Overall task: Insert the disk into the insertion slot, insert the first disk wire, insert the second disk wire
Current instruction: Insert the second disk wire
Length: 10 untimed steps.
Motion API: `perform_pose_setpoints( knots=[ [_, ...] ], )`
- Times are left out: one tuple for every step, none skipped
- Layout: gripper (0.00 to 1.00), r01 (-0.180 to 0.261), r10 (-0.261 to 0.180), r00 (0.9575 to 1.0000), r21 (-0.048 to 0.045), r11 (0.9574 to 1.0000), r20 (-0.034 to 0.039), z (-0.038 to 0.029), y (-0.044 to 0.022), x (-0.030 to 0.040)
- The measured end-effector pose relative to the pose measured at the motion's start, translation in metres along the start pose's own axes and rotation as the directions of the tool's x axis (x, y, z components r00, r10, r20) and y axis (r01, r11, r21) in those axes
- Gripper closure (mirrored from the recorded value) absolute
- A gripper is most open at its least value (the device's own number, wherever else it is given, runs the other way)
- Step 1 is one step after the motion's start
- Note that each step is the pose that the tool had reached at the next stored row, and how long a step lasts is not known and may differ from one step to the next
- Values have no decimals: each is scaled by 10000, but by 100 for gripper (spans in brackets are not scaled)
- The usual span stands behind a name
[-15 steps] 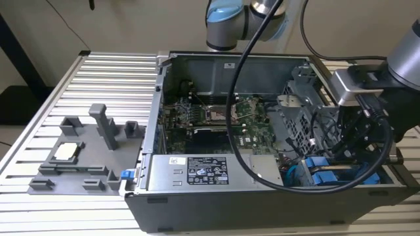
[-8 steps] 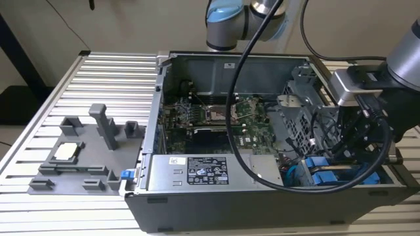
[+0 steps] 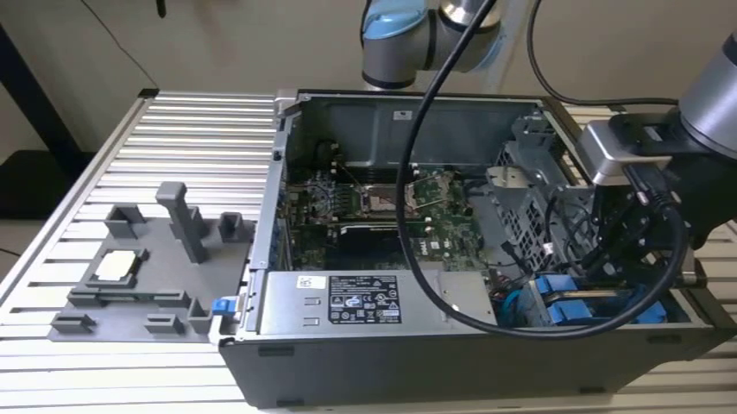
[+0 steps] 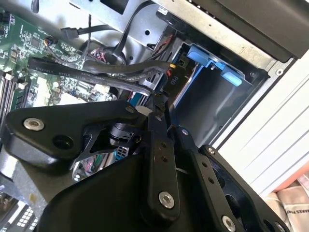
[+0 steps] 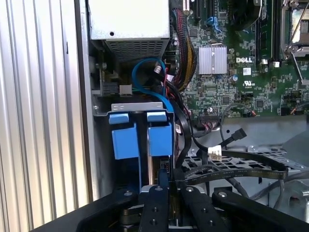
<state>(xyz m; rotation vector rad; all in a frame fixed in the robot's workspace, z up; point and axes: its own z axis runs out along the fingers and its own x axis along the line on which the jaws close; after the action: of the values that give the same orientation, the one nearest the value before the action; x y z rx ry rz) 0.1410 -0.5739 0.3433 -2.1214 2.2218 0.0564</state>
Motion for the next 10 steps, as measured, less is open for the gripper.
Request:
perform_pose_setpoints(
  knots=[
    [84, 0, 0, 10000, 1, 10000, 2, 2, 0, -1],
    [84, 1, -1, 10000, 4, 10000, 3, 5, 0, -4],
    [84, 1, -1, 10000, 5, 10000, 3, 9, 0, -4],
    [84, 2, -2, 10000, 8, 10000, 1, 13, 0, -4],
    [84, 2, -2, 10000, 11, 10000, 2, 20, 0, -3],
    [84, 1, -1, 10000, 14, 10000, 3, 26, 1, -3],
    [84, 1, -1, 10000, 18, 10000, 3, 33, 1, -2],
    [84, 2, -2, 10000, 21, 10000, 2, 40, 1, -2],
    [84, 2, -2, 10000, 23, 10000, 4, 48, 1, -1],
    [84, 2, -2, 10000, 24, 10000, 2, 55, 1, 0]
  ],
)
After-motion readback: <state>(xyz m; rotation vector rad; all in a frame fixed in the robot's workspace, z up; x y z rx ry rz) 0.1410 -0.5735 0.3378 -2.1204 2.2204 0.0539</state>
